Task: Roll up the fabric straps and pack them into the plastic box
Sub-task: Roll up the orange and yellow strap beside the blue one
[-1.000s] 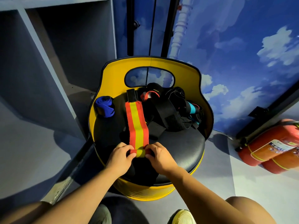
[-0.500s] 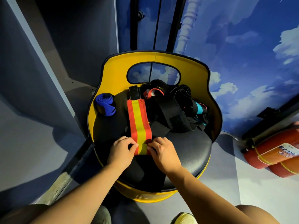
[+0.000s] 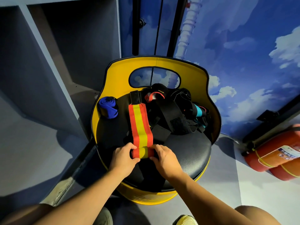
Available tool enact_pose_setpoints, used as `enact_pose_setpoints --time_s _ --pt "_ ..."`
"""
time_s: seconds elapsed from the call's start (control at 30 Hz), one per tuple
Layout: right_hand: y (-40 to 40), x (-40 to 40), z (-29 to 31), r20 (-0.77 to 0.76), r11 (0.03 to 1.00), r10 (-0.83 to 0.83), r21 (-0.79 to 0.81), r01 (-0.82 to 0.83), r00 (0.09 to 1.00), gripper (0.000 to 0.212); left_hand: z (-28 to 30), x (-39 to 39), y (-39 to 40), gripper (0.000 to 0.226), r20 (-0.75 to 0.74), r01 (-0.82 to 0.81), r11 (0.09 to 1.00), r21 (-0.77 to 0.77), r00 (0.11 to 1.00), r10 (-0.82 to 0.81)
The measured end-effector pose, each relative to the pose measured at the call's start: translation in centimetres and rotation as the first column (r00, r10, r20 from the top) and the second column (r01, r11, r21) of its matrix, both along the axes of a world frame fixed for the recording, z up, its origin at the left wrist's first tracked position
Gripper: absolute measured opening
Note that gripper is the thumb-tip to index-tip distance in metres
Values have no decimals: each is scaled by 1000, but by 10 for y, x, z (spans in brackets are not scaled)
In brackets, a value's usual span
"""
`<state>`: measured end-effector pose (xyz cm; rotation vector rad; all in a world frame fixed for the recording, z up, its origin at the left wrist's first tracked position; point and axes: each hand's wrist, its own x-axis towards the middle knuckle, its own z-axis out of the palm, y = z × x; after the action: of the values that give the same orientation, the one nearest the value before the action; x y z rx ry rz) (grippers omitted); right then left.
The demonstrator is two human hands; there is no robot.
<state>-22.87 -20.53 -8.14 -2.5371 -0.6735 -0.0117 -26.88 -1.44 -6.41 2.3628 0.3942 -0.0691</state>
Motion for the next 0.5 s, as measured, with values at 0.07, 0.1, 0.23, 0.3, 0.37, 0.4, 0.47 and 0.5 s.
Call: enact_pose_setpoints --time_s 0.07,0.1,0.23,0.3,0.37,0.4,0.47,0.5 --pt "-2 -1 1 -22 999 15 -29 -16 1000 33 -1 -4 2 42 15 63 995 77 998 -65" --pt "-2 -2 2 -35 999 22 -38 -24 999 35 -1 -6 2 41 35 94 984 149 994 -101" --pt "-1 0 4 -54 997 43 -55 -46 998 39 -1 -8 3 41 73 132 950 282 985 -159" --pt "2 5 6 -47 998 42 -53 -44 998 37 -1 -3 4 42 46 130 947 293 988 -150" --pt "6 11 7 -60 999 35 -39 -37 998 34 -1 4 5 42 -2 150 938 312 987 -158" --pt "8 13 7 -77 999 25 -31 -27 997 33 -1 8 5 42 -29 160 937 311 987 -159" --pt "11 17 8 -99 1000 -12 16 14 995 32 -1 17 7 43 -75 158 950 271 987 -143" --pt "13 18 8 -111 997 -43 56 49 993 29 0 20 9 42 -82 138 965 223 989 -122"
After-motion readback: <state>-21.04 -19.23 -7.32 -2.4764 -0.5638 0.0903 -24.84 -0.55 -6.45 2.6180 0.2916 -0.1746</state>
